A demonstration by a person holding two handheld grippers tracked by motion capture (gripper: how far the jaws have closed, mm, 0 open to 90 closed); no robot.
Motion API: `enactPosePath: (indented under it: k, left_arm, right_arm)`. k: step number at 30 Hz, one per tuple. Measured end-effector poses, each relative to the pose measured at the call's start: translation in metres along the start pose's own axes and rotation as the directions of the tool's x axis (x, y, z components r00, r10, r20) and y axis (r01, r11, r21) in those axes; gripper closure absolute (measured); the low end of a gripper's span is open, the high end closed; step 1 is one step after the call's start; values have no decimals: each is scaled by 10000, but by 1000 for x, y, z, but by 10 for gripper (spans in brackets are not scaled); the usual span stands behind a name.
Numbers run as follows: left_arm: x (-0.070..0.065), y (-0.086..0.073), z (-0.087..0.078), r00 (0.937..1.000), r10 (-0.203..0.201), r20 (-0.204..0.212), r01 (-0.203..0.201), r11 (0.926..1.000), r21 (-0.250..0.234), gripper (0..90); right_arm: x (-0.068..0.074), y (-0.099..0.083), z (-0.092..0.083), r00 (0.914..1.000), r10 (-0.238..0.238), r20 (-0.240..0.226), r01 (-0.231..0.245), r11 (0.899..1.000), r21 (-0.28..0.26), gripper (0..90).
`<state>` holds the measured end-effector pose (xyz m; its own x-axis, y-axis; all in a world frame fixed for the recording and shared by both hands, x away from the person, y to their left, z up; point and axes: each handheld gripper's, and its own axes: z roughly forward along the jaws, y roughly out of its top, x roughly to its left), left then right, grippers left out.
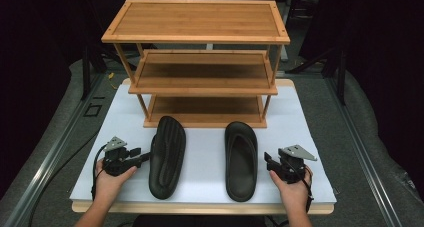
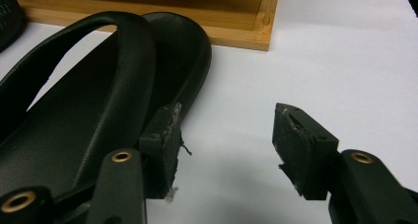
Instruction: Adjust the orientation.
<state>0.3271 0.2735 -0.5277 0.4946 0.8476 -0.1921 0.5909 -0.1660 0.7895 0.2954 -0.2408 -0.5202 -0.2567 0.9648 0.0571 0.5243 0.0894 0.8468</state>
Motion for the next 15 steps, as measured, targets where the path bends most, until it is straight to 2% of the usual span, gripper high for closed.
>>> enactPosePath:
  k: [2,5,10,15]
  left_arm:
    - [-2,1,-1,10000,44,63,-43,10000,-71,512]
    - [-5,3,-3,9992,-119,371,131,9994,-328,512]
    - [-15,9,-5,9972,42,743,18,9968,-795,500]
    - [-25,16,-6,9967,242,779,-159,9944,-1047,493]
  right_arm:
    - [-1,0,0,10000,96,8,-96,9999,-59,443]
    - [-3,1,-1,9999,152,-5,-152,9998,94,444]
    - [-3,0,0,9995,311,-65,-312,9995,-70,443]
    - [-4,0,-2,9994,336,-117,-337,9994,-17,441]
